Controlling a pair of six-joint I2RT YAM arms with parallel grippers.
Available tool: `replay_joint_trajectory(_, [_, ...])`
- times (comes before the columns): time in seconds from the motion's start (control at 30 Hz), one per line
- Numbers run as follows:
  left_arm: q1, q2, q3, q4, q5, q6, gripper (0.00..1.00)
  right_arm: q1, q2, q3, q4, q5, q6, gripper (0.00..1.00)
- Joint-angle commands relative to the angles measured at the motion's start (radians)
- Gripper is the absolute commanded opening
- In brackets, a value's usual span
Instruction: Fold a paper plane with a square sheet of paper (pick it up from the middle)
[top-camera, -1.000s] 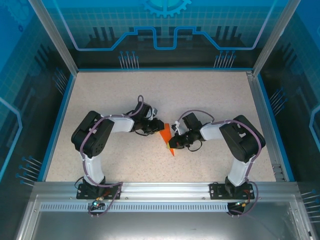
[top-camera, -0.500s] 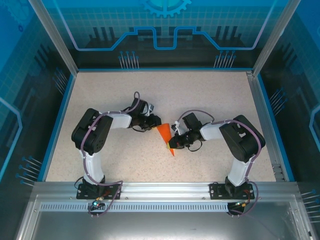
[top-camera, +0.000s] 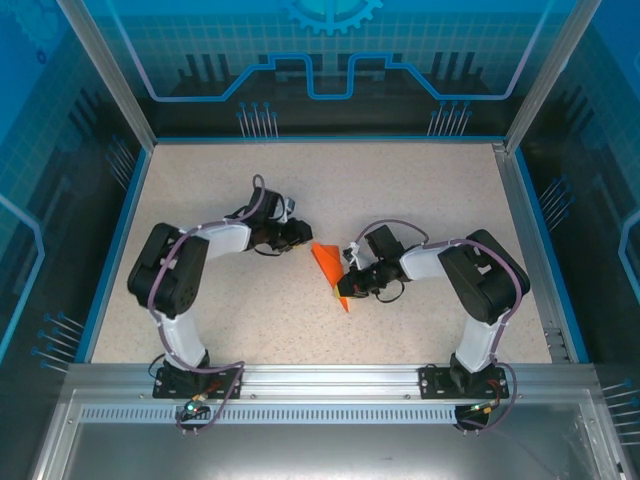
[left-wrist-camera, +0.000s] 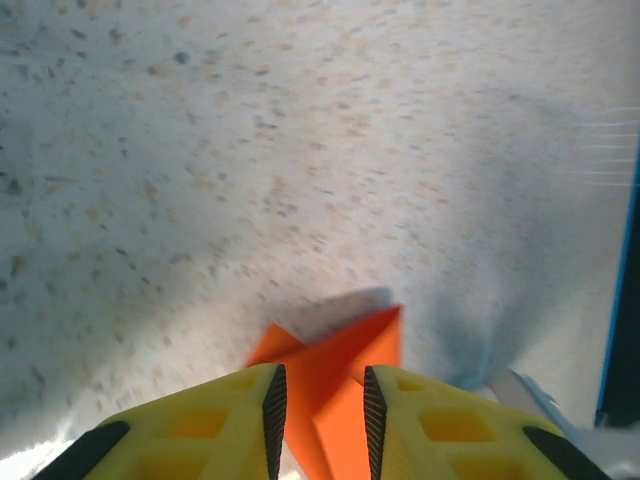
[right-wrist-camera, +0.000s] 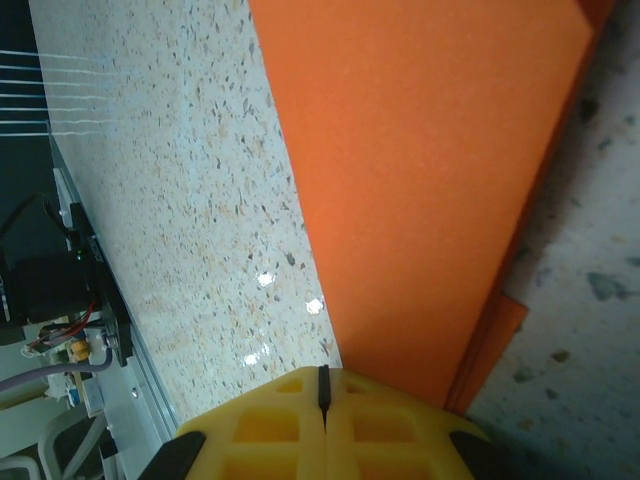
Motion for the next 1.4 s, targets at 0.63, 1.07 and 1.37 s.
replay_joint_trajectory(0.63, [-0.193, 0.047, -0.075, 0.013, -0.117, -0.036, 0.19, 0.015, -0.044, 0.03, -0.223, 0.062, 0.032, 0.0])
replay_joint_trajectory(1.07, [-0.197, 0.098, -0.088, 0.041, -0.091, -0.049, 0.18, 0.033, -0.016, 0.187, -0.205, 0.082, 0.098, 0.02])
replay_joint_trajectory(1.37, [-0.197, 0.106, -0.068, 0.011, -0.1, -0.045, 0.18, 0.037, 0.069, 0.144, -0.171, 0.1, 0.106, 0.05])
